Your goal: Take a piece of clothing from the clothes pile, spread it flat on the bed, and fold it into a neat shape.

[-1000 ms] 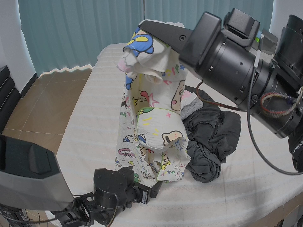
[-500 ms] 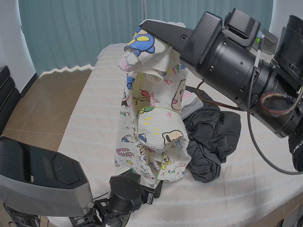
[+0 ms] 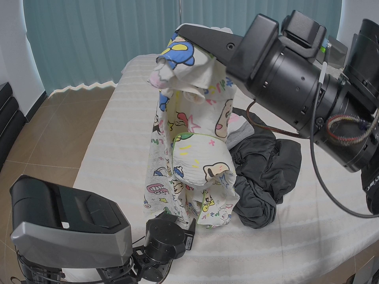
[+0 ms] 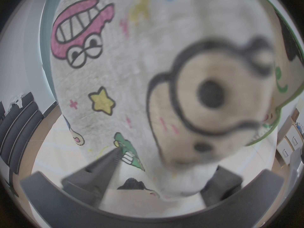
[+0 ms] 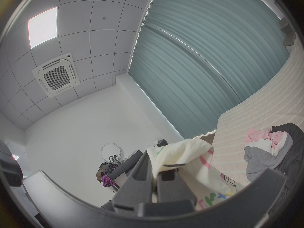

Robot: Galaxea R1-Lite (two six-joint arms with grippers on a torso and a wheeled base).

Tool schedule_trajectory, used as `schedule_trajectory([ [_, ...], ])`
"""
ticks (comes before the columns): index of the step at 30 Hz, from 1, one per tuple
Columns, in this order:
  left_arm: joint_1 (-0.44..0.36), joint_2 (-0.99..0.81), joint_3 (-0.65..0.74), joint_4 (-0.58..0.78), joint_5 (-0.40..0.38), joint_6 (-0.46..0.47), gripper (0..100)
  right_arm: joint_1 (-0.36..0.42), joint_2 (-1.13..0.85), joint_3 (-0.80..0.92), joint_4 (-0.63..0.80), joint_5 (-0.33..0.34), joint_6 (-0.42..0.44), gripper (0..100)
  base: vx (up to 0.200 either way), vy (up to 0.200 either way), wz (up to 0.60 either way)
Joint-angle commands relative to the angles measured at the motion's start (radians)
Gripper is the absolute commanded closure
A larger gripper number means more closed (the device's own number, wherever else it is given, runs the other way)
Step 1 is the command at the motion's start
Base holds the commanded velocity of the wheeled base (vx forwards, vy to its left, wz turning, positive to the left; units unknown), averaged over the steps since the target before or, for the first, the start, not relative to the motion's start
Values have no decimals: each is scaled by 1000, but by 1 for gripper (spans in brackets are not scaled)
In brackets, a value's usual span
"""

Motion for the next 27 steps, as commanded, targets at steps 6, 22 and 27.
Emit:
schedule_trajectory([
  [6,39,10,12,-1,7,-2,100,-25,-18,15,0,1,1,100,0,0,0],
  [22,197,-357,273,-206,-4,-46,100,-310,-153,241,0,15,10,100,0,0,0],
  [27,279,-553,268,-205,-52,-14,100,-379,-167,272,0,11,46,100,0,0,0],
])
